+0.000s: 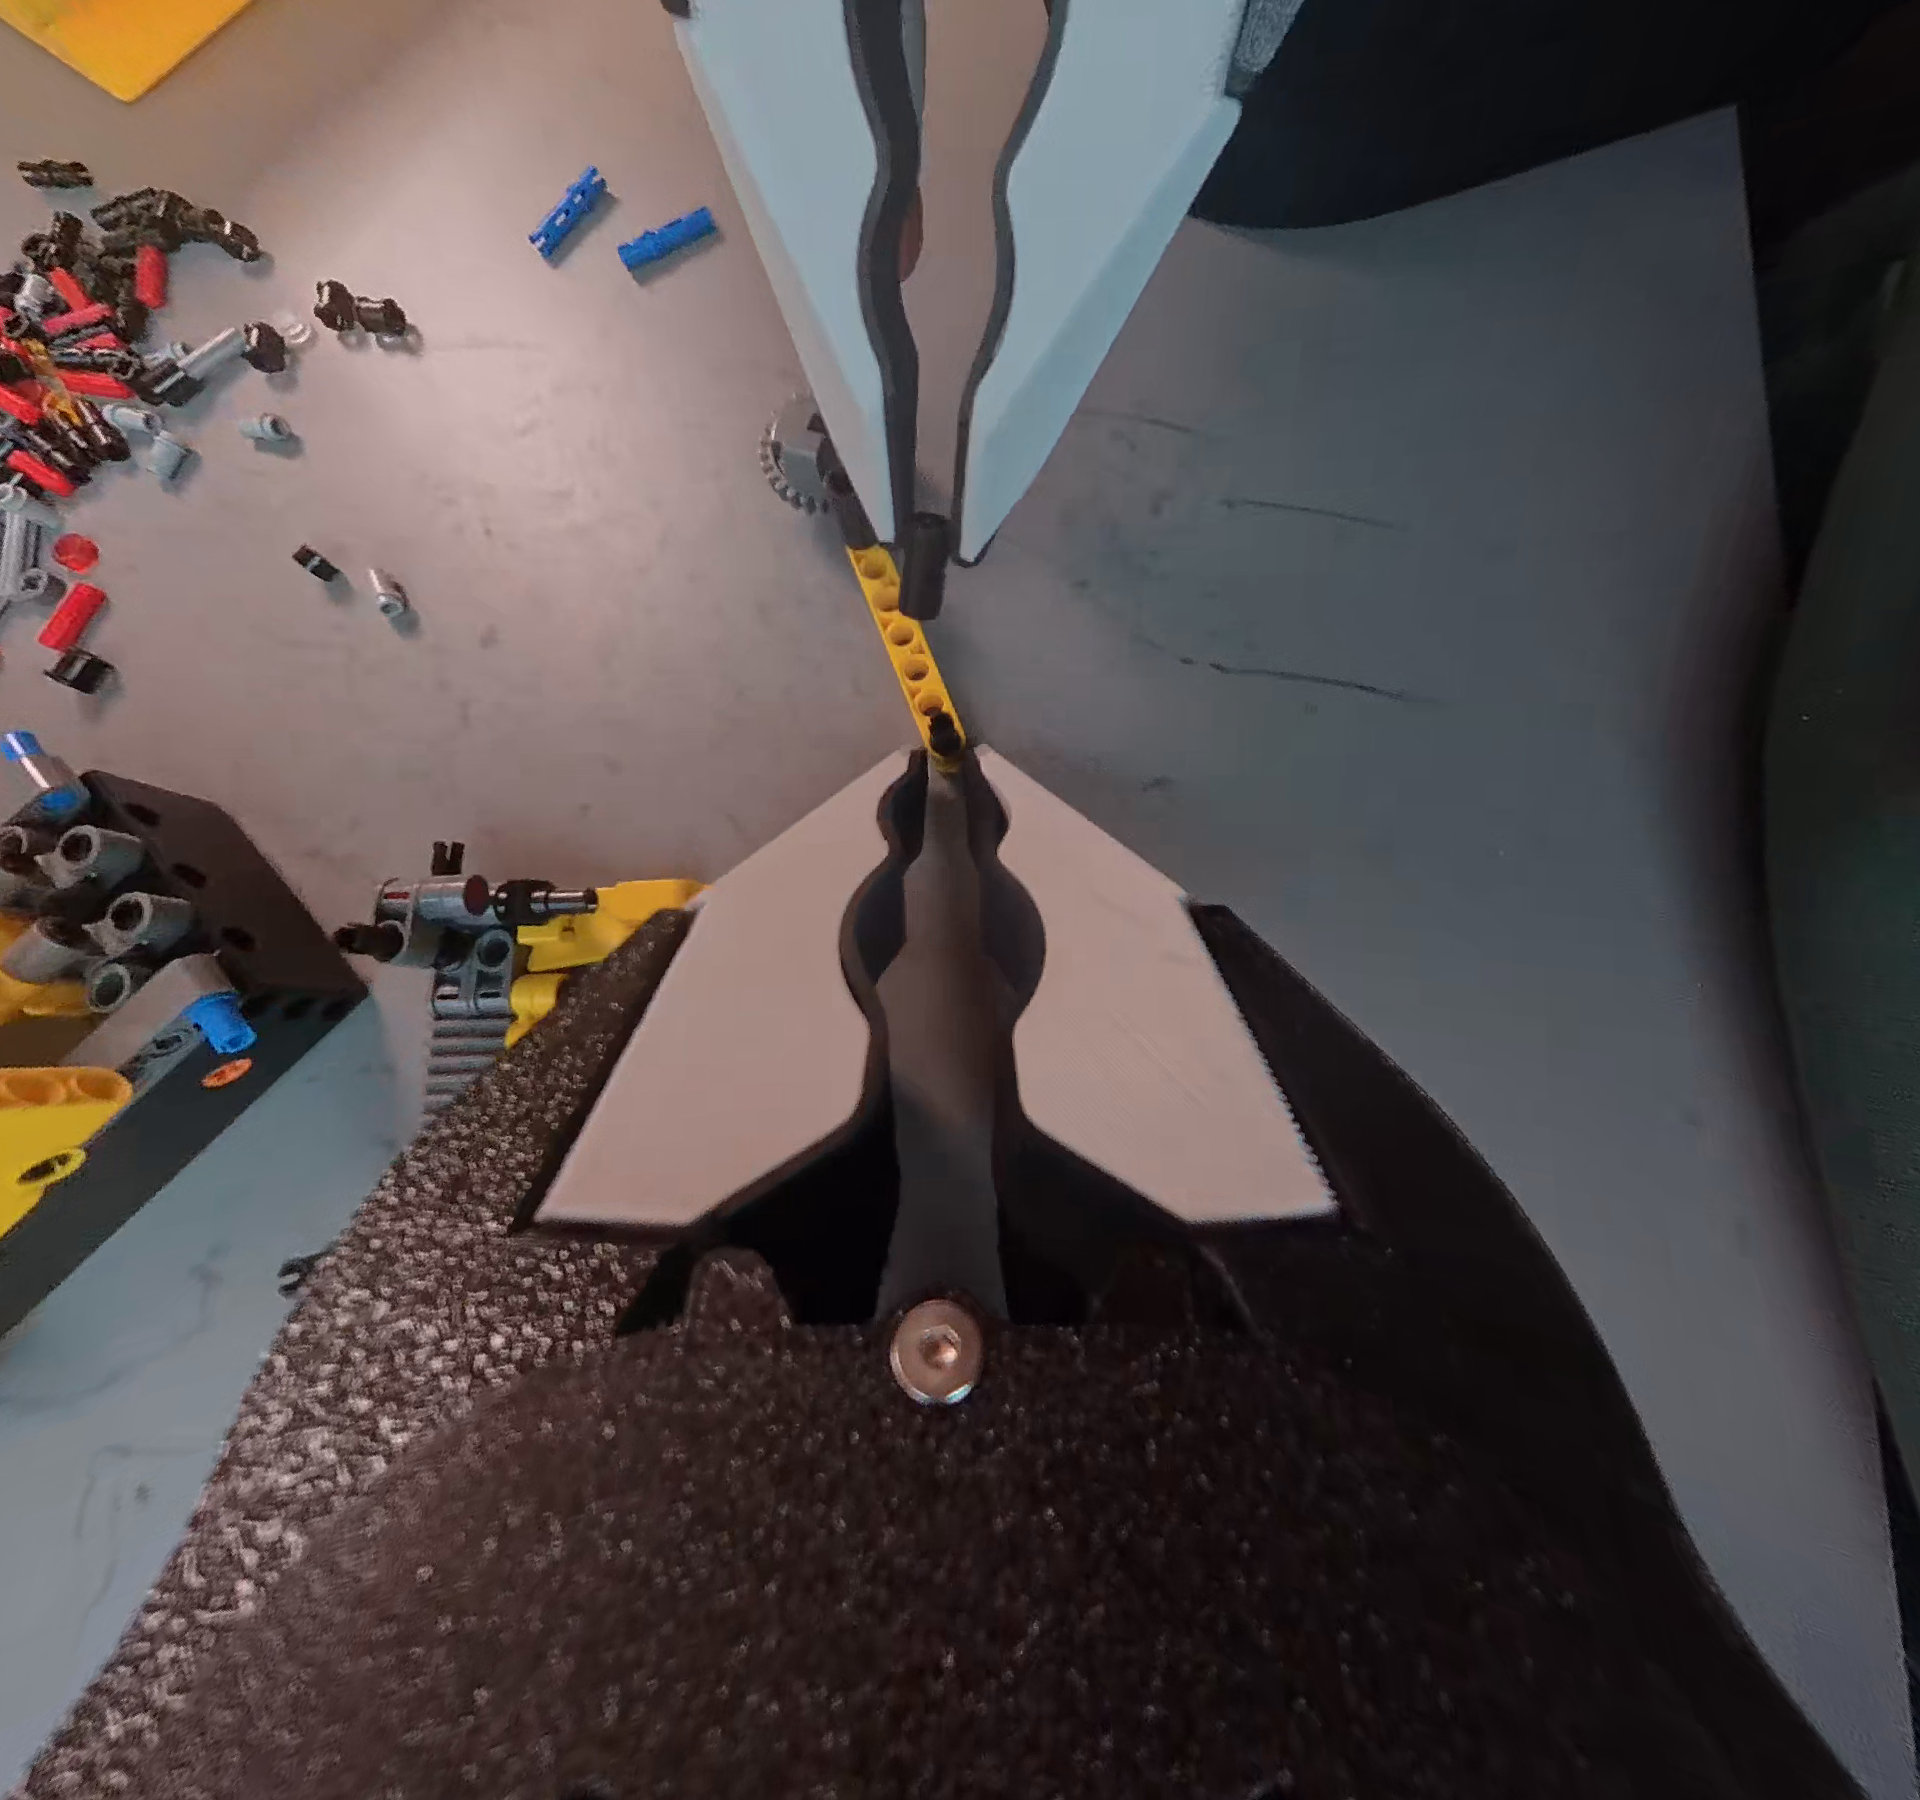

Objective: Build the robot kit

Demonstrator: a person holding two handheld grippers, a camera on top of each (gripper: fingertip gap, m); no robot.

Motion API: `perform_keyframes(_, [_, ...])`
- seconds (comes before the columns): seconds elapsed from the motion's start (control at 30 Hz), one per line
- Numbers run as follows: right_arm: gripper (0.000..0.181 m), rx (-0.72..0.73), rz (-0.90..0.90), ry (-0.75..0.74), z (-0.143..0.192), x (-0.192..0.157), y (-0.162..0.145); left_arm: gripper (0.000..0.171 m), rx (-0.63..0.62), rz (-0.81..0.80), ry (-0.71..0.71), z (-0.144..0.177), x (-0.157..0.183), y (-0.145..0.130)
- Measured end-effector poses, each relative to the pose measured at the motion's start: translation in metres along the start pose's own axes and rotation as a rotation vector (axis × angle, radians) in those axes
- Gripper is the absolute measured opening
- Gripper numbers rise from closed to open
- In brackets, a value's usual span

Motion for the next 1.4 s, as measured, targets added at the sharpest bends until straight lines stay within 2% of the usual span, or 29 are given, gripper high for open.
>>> perform_keyframes(0.23, [0.006, -0.043, 0.155, 0.087, -0.003, -0.010, 0.022, 0.015, 0.147, 0.047, -0.037, 0.017, 0.001, 0.019])
perform_keyframes(0.3, [0.006, -0.025, 0.160, 0.103, -0.004, -0.012, 0.029, 0.016, 0.175, 0.032, -0.032, 0.021, 0.002, 0.023])
perform_keyframes(0.4, [0.006, 0.010, 0.155, 0.105, -0.002, -0.011, 0.039, 0.007, 0.202, 0.027, -0.032, 0.025, 0.003, 0.028])
perform_keyframes(0.6, [0.006, 0.067, 0.109, 0.111, 0.002, -0.013, 0.046, 0.007, 0.235, 0.015, -0.030, 0.031, 0.004, 0.033])
perform_keyframes(1.1, [0.006, 0.003, 0.154, 0.091, -0.004, -0.011, 0.044, 0.007, 0.199, 0.030, -0.018, 0.029, 0.002, 0.027])
perform_keyframes(1.4, [0.006, -0.202, 0.257, 0.192, -0.020, -0.003, 0.018, 0.012, 0.065, 0.094, 0.003, 0.024, -0.010, -0.002])
Point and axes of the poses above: each gripper's, where its closed fingertips meet, z back along the fingers, y out of its top, x = y × z across the jaws, the point moved 2 cm from there along z, back along the fingers, and after that the axes turned 9 degrees about x, right-handed, at the moved point
